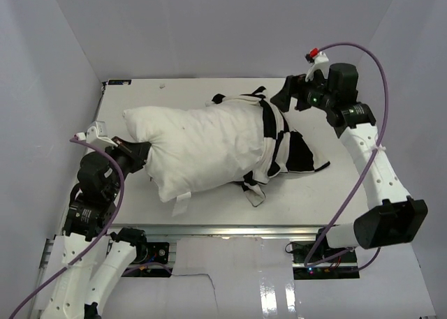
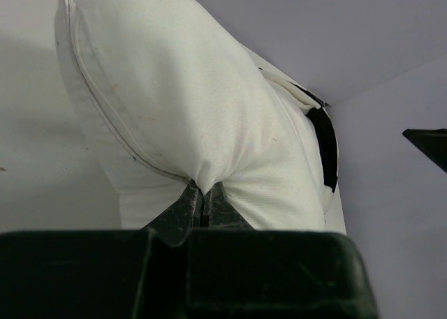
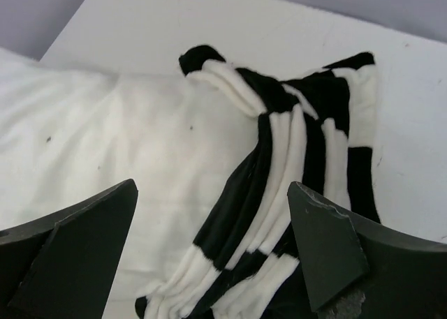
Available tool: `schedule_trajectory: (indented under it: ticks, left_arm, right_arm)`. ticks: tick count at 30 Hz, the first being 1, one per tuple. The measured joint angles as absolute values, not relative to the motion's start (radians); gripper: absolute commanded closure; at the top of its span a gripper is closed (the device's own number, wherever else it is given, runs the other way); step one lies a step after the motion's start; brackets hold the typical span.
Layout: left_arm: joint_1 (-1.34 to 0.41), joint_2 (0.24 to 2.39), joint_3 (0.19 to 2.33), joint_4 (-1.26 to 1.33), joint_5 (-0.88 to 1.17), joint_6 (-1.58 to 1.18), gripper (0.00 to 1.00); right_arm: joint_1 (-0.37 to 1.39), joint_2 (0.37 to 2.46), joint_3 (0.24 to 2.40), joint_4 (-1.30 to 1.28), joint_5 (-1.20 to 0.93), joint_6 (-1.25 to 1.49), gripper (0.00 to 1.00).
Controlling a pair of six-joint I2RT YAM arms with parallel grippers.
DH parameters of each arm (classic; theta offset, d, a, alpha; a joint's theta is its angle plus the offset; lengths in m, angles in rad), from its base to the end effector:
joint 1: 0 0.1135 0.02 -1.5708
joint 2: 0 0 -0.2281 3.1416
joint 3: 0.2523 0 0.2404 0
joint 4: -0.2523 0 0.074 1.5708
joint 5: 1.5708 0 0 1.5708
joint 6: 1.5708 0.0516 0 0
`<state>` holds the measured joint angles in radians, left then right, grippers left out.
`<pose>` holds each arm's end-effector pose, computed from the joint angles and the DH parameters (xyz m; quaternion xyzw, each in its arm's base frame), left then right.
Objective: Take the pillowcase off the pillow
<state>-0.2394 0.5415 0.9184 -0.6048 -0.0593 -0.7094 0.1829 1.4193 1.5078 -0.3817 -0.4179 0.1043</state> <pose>0.1379 -0.0305 0.3442 -0.2001 0.7568 -0.2634 0.5638 0.3189 0.0803 0.3843 -0.1544 0.7799 0.2483 0.5534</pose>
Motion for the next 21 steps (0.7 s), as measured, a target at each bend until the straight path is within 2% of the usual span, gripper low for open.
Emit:
schedule_trajectory:
  ticks: [5,9,13,18,19,21]
  left_arm:
    - [-0.239,0.590,0.919,-0.567,-0.043,-0.723,1.00]
    - [-0.238,0.631,0.936,-0.551,-0.011,-0.733,1.00]
    - [-0.238,0.664,0.960,-0.541,0.017,-0.740,1.00]
    - [-0.238,0.724,0.991,-0.507,0.048,-0.760,1.00]
    - [-0.238,0.737,0.995,-0.500,0.052,-0.762,1.00]
    - [-0.238,0.772,1.016,-0.494,0.061,-0.763,1.00]
  right_arm:
    - [0.240,1.213,1.144,-0.324,-0.399,0.111,0.08]
    - [0.374,1.093,0.894,-0.319,-0.343,0.130,0.10]
    - [0.480,1.032,0.784,-0.311,-0.251,0.152,0.12]
    - [0.488,1.027,0.705,-0.274,-0.147,0.191,0.16]
    - [0.488,1.050,0.697,-0.263,-0.120,0.201,0.22]
    - [0.488,1.106,0.689,-0.242,-0.066,0.218,0.27]
